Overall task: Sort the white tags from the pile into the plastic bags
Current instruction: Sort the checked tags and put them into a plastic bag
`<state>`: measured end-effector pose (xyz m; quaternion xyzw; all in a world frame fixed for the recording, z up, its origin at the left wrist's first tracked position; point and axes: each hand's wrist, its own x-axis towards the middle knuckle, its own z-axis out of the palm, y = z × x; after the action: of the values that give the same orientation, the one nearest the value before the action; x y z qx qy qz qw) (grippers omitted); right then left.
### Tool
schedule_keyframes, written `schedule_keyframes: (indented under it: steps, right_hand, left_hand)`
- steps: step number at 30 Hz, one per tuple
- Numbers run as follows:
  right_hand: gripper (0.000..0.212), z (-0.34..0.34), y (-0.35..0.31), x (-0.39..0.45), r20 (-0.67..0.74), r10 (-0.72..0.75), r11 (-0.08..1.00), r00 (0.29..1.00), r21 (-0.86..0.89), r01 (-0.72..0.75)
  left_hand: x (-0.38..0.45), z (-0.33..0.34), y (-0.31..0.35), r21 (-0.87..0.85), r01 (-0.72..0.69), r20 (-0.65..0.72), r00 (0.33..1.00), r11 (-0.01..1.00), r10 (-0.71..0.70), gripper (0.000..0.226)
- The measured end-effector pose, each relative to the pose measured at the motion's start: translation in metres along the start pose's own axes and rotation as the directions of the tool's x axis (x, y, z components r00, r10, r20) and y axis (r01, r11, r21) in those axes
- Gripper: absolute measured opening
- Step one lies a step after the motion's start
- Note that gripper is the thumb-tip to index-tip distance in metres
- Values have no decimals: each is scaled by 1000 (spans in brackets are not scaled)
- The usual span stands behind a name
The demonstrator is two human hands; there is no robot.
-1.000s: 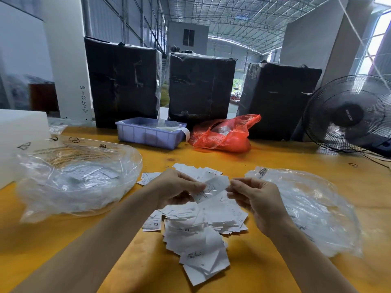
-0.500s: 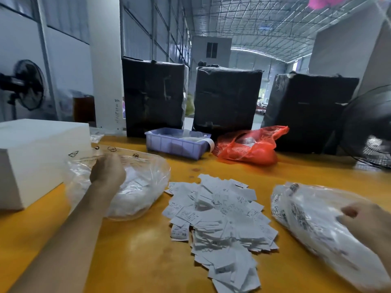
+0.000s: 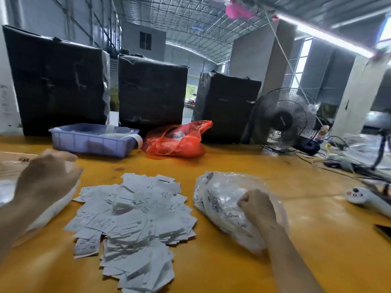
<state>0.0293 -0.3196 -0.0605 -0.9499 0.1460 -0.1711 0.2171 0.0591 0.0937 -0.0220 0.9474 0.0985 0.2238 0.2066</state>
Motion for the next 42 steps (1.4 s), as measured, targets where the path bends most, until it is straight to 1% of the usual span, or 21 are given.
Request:
schedule_keyframes:
  steps: [1,2,3,4,5,6,7,8,10,12,15,18,20,23,25,30,33,36,39,40,42]
  right_hand:
    - [26,-2,-1,-1,-32,-2,998,999,64,4]
    - [25,-5,-4,0,-69,-4,984,998,179,16]
    - [21,-10,-8,-2,-86,1,930,996,366,30]
    - [15,-16,-17,-6,-53,-3,808,999,588,33]
    - [13,-22,-26,-11,25,-43,634,999,774,8]
    - [13,-27,-36,-17,116,-127,473,985,880,-43]
    - [14,-29,-47,-23,192,-228,387,955,917,-92]
    - [15,-28,-58,-31,246,-324,373,913,921,-115]
    - [19,-21,-79,-45,312,-468,444,827,892,-85]
    - [18,-10,-95,-58,360,-546,530,757,848,-21]
    - [5,3,-106,-70,404,-604,569,687,822,16]
    - [1,7,-109,-74,446,-611,595,654,804,7]
    - [3,7,-109,-74,446,-591,602,672,799,0]
    - [3,8,-105,-69,414,-503,567,758,820,-71]
    - [3,9,-103,-67,416,-448,533,791,835,-138]
    - [7,14,-104,-67,457,-409,508,790,833,-219]
    - [5,17,-104,-65,474,-400,490,784,834,-254]
    - [5,18,-103,-65,491,-392,484,778,829,-279]
    - [4,10,-104,-65,468,-395,508,790,828,-237]
    - [4,5,-102,-62,427,-387,512,817,837,-194]
    - [5,-10,-93,-52,251,-322,505,913,861,-58]
  left_hand:
    - [-8,4,12,-67,-28,-2,1000,997,28,31]
    - [-19,6,26,-168,-101,-32,995,981,97,27]
    - [-35,6,45,-231,-181,-57,983,956,172,24]
    - [-46,8,57,-282,-259,-64,966,924,251,22]
    - [-59,8,70,-365,-302,-26,949,881,315,21]
    - [-68,9,80,-473,-293,25,938,831,345,22]
    - [-74,10,89,-581,-246,90,928,776,361,26]
    - [-78,11,96,-671,-189,142,916,717,375,32]
    - [-86,12,110,-775,-76,246,878,628,410,45]
    - [-92,16,117,-802,-19,310,841,596,443,48]
    - [-96,19,115,-813,34,351,826,582,442,28]
    - [-93,21,108,-789,30,330,863,614,383,4]
    - [-88,23,103,-786,56,317,892,615,323,8]
    - [-82,25,98,-829,150,323,915,538,243,8]
    - [-80,28,95,-836,186,335,918,516,212,9]
    - [-80,33,93,-839,210,331,929,503,165,9]
    - [-78,33,93,-845,216,323,935,490,146,7]
    - [-77,33,92,-846,254,369,914,470,171,6]
    - [-78,31,93,-828,273,407,893,489,190,7]
    - [-77,30,92,-827,272,402,898,492,180,6]
    - [-76,29,92,-833,297,406,901,466,151,8]
